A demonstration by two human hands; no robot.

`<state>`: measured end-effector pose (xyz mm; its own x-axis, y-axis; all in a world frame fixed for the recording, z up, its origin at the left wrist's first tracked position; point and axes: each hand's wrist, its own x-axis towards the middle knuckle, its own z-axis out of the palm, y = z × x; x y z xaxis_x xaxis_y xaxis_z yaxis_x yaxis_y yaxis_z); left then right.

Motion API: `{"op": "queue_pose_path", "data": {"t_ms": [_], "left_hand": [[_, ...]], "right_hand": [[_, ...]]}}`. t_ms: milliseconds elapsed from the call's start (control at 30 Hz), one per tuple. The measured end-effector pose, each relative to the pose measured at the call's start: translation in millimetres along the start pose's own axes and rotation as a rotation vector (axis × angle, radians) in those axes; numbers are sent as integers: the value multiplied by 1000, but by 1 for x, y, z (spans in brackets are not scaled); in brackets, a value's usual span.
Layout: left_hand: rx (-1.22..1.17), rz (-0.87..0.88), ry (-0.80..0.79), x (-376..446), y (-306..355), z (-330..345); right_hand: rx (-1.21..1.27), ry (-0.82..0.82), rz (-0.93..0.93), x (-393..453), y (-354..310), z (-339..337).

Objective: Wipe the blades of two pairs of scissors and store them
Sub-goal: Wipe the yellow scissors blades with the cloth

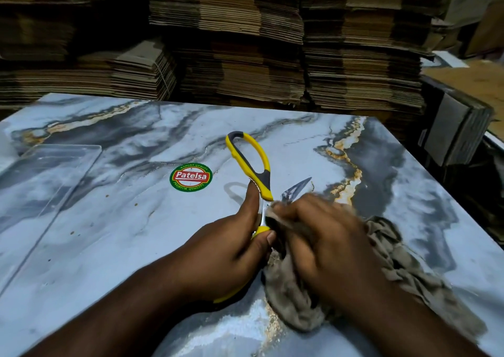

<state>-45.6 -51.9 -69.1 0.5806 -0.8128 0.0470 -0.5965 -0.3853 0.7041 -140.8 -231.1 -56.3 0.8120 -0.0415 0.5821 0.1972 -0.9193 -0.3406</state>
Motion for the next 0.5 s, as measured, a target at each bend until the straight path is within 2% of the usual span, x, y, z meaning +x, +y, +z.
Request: {"op": "queue_pose_path", "data": {"t_ms": [67,200,333,433,500], "left_hand": [[14,8,5,0,1,0],[17,10,24,0,1,-1],[37,12,-1,0,-2,0],[20,27,11,-1,-3,1],[50,14,27,-1,-2,1]], "right_hand": [[-45,-23,-37,-3,1,2],[15,103,121,10,21,-2],[6,-31,-34,-4,-2,2],[-40,81,113,8,18,-3],[33,73,122,8,14,-1]]}}
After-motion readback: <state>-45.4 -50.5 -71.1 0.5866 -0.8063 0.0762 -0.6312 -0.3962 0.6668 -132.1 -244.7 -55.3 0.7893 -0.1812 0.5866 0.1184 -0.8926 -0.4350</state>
